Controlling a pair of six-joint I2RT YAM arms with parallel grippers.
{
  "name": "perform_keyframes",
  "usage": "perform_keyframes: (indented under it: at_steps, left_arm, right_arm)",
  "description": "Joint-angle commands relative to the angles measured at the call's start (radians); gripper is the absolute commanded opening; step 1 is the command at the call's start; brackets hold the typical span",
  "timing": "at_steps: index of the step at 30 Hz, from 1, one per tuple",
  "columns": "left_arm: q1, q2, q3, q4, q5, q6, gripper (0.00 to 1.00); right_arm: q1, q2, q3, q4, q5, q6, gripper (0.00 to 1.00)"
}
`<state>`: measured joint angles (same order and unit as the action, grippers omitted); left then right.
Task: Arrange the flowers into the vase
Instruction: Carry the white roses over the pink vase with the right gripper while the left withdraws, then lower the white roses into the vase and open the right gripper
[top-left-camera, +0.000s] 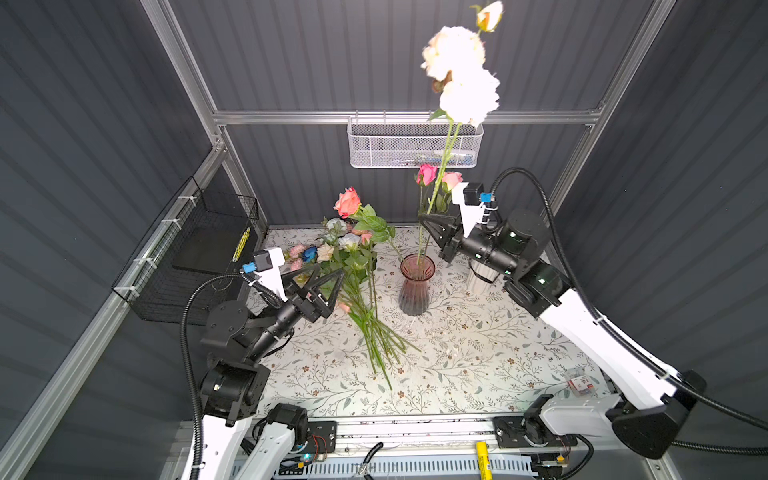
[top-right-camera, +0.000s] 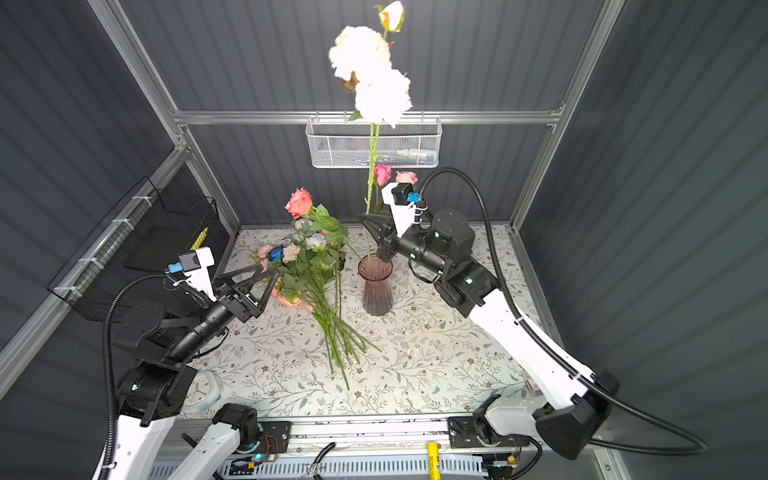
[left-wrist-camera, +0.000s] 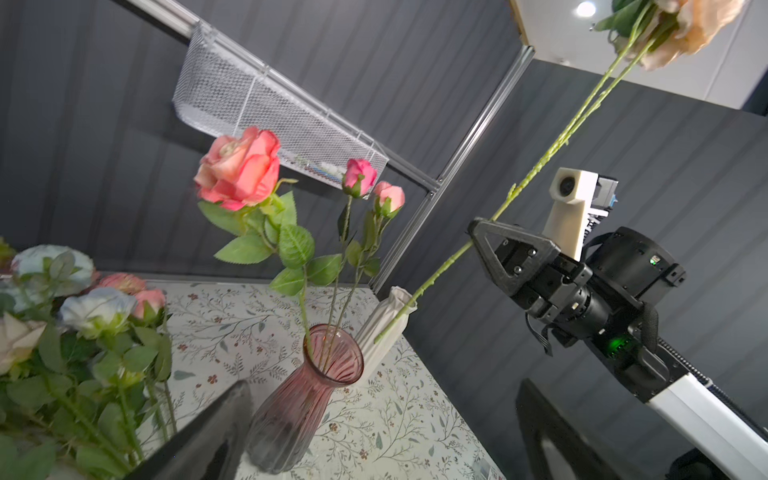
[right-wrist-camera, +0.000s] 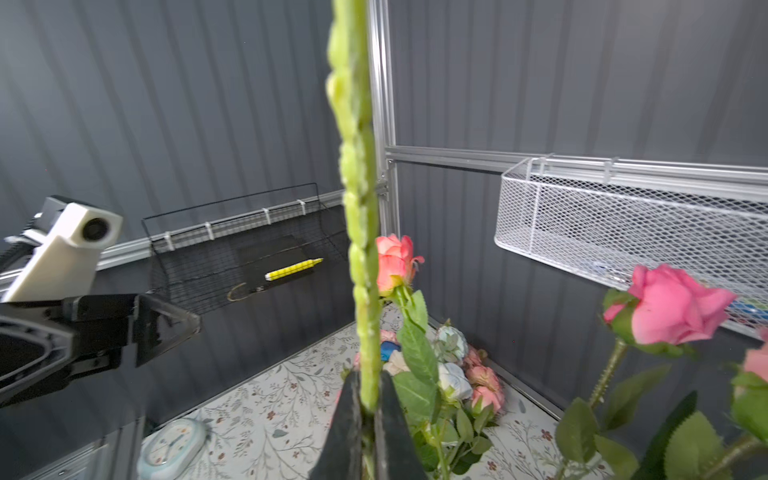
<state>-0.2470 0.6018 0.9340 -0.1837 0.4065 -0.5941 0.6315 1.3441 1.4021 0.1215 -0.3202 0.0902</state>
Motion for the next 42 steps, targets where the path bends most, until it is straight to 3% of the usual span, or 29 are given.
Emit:
perform_keyframes:
  at_steps: [1, 11, 13, 16, 20, 30, 42]
  left_arm:
    - [0.003, -0.029, -0.035, -0.031, -0.036, 0.009, 1.0]
    - [0.003, -0.02, -0.139, -0.009, -0.04, -0.016, 1.0]
    - [0.003, -0.008, -0.155, 0.004, -0.037, -0.024, 1.0]
    - [0.003, 0.019, -0.163, 0.015, -0.02, -0.027, 1.0]
    - [0.003, 0.049, -0.177, 0.03, -0.008, -0.033, 0.97]
    - [0.003, 0.147, -0.245, 0.056, -0.027, -0.045, 0.87]
    - [0.003, 0.526, -0.37, 0.309, 0.005, -0.09, 0.54]
  right_arm:
    - [-0.013, 0.066, -0.042, 0.142, 0.079, -0.041, 0.0]
    - [-0.011, 0.152, -0.289, 0.276, 0.161, 0.052, 0.0]
    - [-0.009, 0.144, -0.324, 0.266, 0.168, 0.077, 0.13]
    - [-0.006, 0.109, -0.372, 0.259, 0.185, 0.11, 0.46]
    - [0.001, 0.034, -0.428, 0.261, 0.178, 0.144, 0.64]
    - [0.016, -0.264, -0.614, 0.291, 0.14, 0.271, 0.7]
    - [0.017, -0.498, -0.737, 0.217, 0.172, 0.298, 0.69]
